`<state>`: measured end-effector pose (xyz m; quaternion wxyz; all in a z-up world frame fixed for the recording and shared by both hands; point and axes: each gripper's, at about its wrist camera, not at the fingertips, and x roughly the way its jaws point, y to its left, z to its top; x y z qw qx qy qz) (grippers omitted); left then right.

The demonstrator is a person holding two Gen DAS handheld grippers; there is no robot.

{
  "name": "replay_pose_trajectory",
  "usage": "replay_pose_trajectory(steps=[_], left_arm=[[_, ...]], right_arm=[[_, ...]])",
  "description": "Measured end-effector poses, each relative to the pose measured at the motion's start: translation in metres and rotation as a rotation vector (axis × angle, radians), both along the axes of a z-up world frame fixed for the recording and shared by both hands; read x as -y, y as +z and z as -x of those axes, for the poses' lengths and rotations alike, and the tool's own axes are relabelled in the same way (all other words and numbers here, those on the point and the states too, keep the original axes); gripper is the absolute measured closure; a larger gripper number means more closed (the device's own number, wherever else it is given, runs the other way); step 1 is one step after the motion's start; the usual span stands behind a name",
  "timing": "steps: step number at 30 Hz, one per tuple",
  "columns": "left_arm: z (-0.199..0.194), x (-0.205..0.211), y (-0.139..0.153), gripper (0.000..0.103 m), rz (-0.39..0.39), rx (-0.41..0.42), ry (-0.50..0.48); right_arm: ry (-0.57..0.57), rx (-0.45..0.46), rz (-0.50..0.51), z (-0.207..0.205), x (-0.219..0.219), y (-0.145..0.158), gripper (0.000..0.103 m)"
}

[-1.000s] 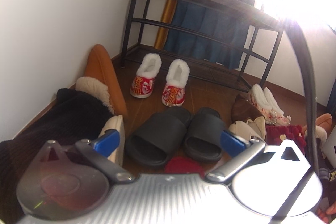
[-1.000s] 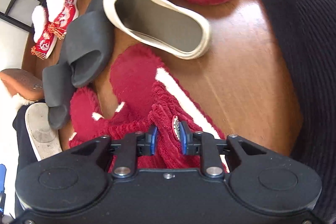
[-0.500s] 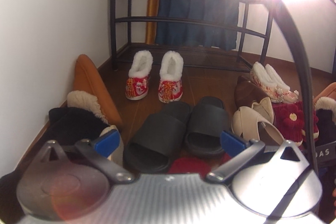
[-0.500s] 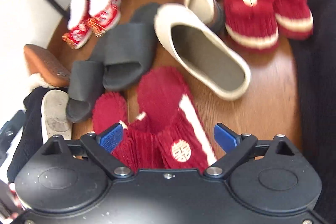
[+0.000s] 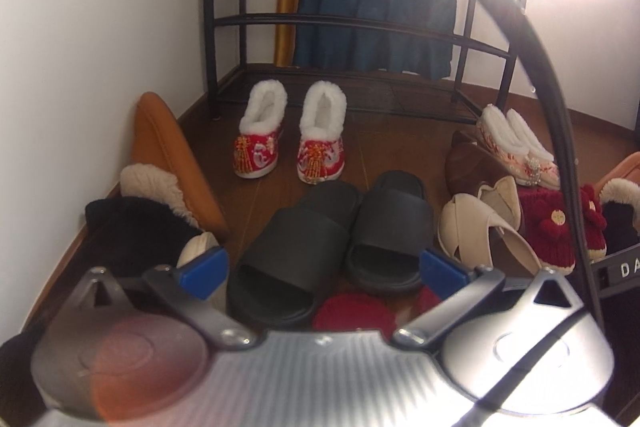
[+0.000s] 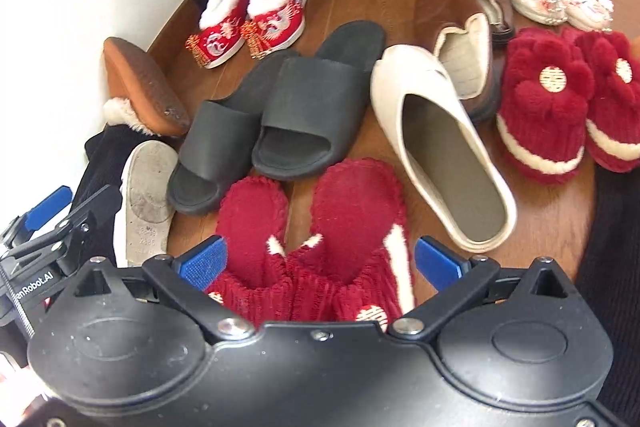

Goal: Organize scattered shoes
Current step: 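Push the two red slippers together with the right gripper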

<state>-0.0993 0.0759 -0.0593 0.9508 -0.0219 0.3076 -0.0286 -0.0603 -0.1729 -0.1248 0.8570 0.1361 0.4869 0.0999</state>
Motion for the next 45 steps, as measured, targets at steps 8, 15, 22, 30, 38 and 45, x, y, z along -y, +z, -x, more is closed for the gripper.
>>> replay_pose_trajectory(steps=[8,15,22,30,38,45], left_arm=[[-0.001,-0.012,-0.003,0.0,0.005,0.034,0.046],[-0.003,-0.025,-0.01,0.0,-0.01,0.021,0.099],[0.003,-0.029,-0.012,0.0,-0.012,0.033,0.106],[0.001,-0.036,-0.018,0.0,0.012,0.025,0.118],[0.003,-0.04,-0.02,0.0,0.033,0.029,0.117],[0.005,-0.044,-0.021,0.0,0.054,0.035,0.127]], right_arm=[[0.107,-0.073,-0.001,-0.014,-0.005,-0.017,0.0],[0.167,-0.161,0.04,-0.033,-0.023,-0.033,0.0],[0.227,-0.249,0.08,-0.051,-0.042,-0.05,0.0],[0.296,-0.35,0.126,-0.071,-0.063,-0.069,0.029],[0.267,-0.425,0.146,-0.074,-0.067,-0.082,0.03],[0.213,-0.472,0.204,-0.084,-0.068,-0.093,0.048]])
